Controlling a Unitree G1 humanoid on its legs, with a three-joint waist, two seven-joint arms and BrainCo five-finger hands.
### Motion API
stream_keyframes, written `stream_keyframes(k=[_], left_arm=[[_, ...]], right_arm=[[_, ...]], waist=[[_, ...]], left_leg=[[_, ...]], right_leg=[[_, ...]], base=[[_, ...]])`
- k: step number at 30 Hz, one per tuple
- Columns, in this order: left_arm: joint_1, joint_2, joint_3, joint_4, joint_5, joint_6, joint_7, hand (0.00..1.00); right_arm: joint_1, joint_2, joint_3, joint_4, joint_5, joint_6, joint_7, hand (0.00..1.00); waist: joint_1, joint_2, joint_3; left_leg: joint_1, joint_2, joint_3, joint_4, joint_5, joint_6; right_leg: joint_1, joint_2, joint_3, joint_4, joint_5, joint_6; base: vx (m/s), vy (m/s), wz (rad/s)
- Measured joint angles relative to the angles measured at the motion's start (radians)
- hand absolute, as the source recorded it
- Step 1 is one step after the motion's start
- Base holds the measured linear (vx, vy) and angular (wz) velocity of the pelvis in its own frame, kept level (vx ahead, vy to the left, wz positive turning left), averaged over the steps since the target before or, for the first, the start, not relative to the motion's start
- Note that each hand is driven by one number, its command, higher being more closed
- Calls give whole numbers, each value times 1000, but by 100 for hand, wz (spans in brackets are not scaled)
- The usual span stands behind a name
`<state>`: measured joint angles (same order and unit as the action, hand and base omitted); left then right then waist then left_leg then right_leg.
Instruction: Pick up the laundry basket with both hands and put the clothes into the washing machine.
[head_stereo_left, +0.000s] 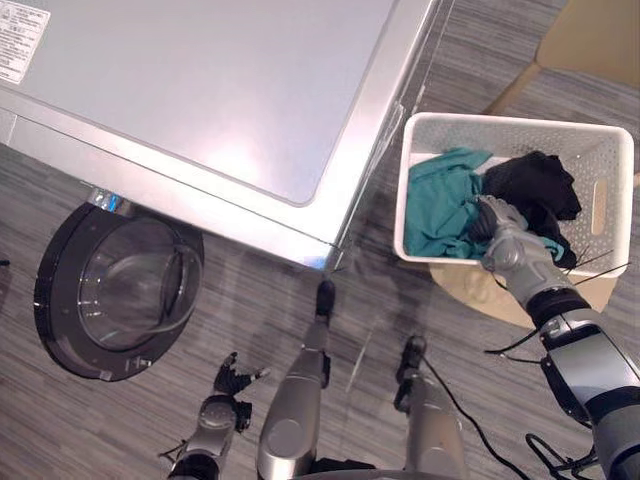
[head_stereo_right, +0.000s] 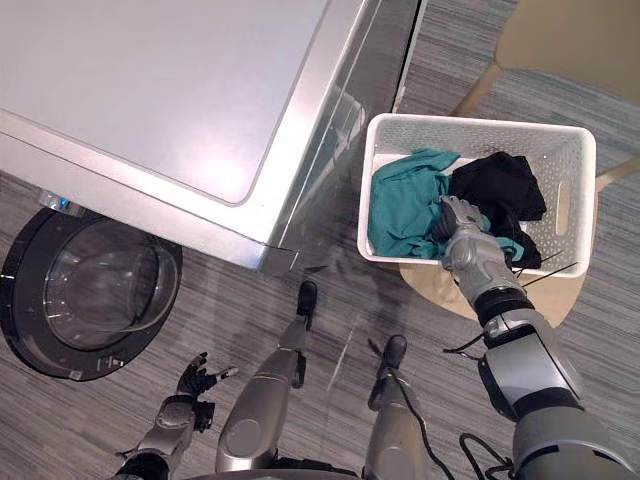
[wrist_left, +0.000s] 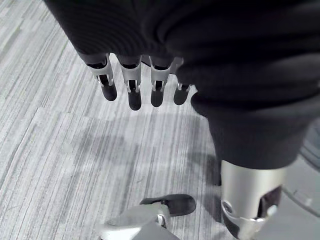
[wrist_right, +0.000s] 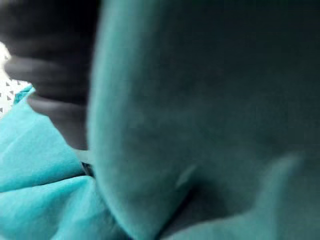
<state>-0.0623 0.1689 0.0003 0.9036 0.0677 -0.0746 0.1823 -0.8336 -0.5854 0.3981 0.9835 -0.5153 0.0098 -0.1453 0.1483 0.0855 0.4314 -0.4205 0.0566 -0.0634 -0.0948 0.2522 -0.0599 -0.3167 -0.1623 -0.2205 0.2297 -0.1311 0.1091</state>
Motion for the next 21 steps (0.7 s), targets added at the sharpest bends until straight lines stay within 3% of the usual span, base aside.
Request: stream_keyframes(k=[4, 7, 17, 21], left_arm=[[-9, -3, -8, -11, -18, -1, 0, 0], [-5, -5, -6, -25, -18, 3, 1, 0], [16, -11, 12, -32, -16, 25, -4, 0], [84, -14, 14, -24, -6, 42, -7, 0]], right_arm=[[34, 15, -74, -71, 45, 11, -8, 100], [97, 23, -174, -222, 90, 22, -36, 100], [288, 83, -318, -631, 114, 14, -71, 100], [418, 147, -341, -711, 132, 7, -71, 100]], waist=[[-5, -4, 3], [-12, -8, 7], [-41, -19, 4], [-65, -48, -76]], left_leg=[[-2, 4, -3, 0, 1, -1], [9, 5, -5, 0, 4, -4], [114, 2, -6, -1, -4, -12], [126, -1, -3, -1, -6, -14]], right_leg=[[-1, 4, -2, 3, -5, -2], [6, 3, -1, 8, -6, -3], [118, 1, 0, -10, -23, 3], [147, 0, 4, -46, -13, 15]], base=[[42, -38, 1], [65, -32, 1], [19, -19, 2], [17, 0, 1]])
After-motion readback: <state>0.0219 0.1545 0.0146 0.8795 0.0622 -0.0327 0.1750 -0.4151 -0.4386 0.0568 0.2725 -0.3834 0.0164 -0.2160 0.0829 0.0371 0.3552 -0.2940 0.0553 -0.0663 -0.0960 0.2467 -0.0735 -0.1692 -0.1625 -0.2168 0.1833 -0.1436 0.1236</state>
